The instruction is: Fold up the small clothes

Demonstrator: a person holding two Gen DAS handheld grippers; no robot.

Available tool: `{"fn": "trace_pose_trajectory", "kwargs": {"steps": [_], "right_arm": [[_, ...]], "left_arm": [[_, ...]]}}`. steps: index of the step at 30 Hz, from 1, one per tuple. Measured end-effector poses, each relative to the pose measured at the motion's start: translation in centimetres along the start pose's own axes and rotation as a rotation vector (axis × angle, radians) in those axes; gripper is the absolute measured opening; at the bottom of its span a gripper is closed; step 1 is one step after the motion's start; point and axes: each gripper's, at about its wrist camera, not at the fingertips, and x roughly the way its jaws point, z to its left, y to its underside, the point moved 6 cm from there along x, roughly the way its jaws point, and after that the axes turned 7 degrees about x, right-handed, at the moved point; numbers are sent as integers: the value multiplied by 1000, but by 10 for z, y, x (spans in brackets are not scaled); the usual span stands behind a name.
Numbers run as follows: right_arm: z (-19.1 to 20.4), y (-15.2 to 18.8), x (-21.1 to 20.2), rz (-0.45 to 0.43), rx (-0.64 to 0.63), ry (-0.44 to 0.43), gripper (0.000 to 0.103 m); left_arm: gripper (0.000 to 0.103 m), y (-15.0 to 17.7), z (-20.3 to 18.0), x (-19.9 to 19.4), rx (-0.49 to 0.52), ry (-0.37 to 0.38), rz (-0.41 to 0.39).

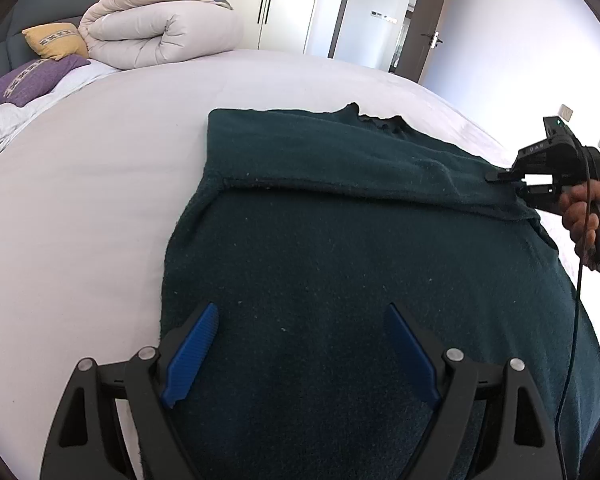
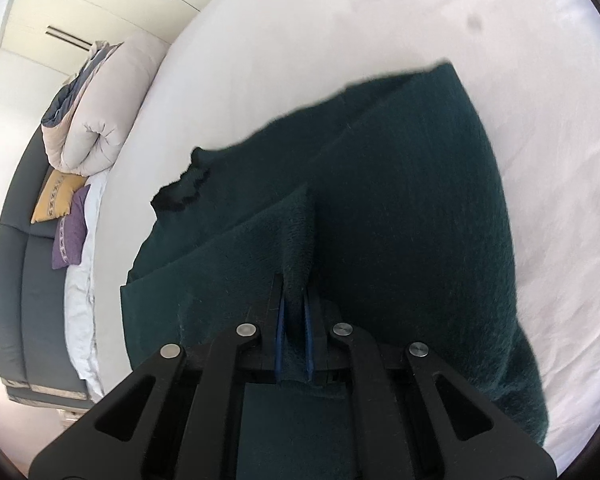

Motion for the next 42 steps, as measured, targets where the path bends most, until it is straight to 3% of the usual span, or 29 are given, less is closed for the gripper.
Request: {"fn": "trace_pose_trajectory", "kwargs": {"steps": [4,9,11,13,16,20,23,28,30,32,37,42], "right_arm": [[-4,-3,9,24,13,20,7],[-15,0,7,27,53,-54,9],[-21,3,-7,-16,67,-38,12],[-28,11,-29,-117,62,-8,16],[-35,28,-48,-159,76,-102,20],[-14,46,-48,-102,23,-279,20],[12,52,-34,-40,-41,-351,20],[37,45,2,42,-57,-382,20],[35,41,19,66,-44,-358,20],[27,38,40,114,-7,-336,18],[19,37,46,124,39,-416,16],[13,48,41,118,54,-408,19]], "left_arm": [[87,2,1,0,0,1,0],[87,-2,3,-4,-23,24,-3],[86,-10,9,-13,-64,56,-19],[86,-21,15,-22,-96,88,-39],[85,-60,38,-35,-124,111,-100],[64,-119,71,-13,-136,177,-113],[36,-144,94,28,-192,208,-37],[27,-163,104,105,-261,356,107],[24,-158,108,135,-278,345,174],[12,-153,109,148,-258,328,192],[13,-139,105,140,-251,317,153],[42,-118,90,107,-185,296,121]]}}
